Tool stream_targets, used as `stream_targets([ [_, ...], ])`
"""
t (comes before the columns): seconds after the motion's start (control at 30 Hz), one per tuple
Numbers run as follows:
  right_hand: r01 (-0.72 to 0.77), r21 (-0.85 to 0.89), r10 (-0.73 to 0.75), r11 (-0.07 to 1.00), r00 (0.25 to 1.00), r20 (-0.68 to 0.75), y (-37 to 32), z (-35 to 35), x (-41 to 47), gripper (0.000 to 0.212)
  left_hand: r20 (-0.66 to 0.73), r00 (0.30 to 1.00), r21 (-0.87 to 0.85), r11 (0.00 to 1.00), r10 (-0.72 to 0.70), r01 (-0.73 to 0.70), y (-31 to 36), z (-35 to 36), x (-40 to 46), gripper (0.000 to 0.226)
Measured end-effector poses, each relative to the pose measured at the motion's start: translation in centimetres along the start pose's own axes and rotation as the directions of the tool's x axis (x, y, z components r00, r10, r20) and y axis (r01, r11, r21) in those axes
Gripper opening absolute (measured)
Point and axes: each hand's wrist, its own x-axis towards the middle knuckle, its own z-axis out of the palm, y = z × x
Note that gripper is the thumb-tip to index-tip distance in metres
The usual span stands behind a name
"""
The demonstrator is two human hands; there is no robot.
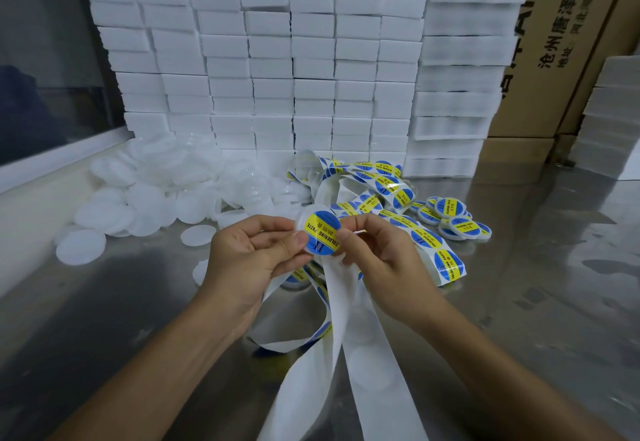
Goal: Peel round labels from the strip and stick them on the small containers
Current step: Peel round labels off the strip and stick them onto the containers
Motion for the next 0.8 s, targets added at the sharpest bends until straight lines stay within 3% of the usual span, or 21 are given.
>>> stream_targets([
  [0.6, 0.097, 0.188, -0.047, 0.977, 0.966, -0.256, -0.61, 0.02, 0.26, 0.011, 0.098, 0.995, -0.116, 0.993, -0.007, 0.019, 0.75, 0.36, -0.34, 0.033],
  [0.8, 0.142, -0.013, -0.142, 0.99, 0.974, -0.175, -0.28, 0.3, -0.14, 0.031, 0.156, 0.988, -0.125, 0.992, 0.009, 0.011, 0.77, 0.78, -0.83, 0.041],
])
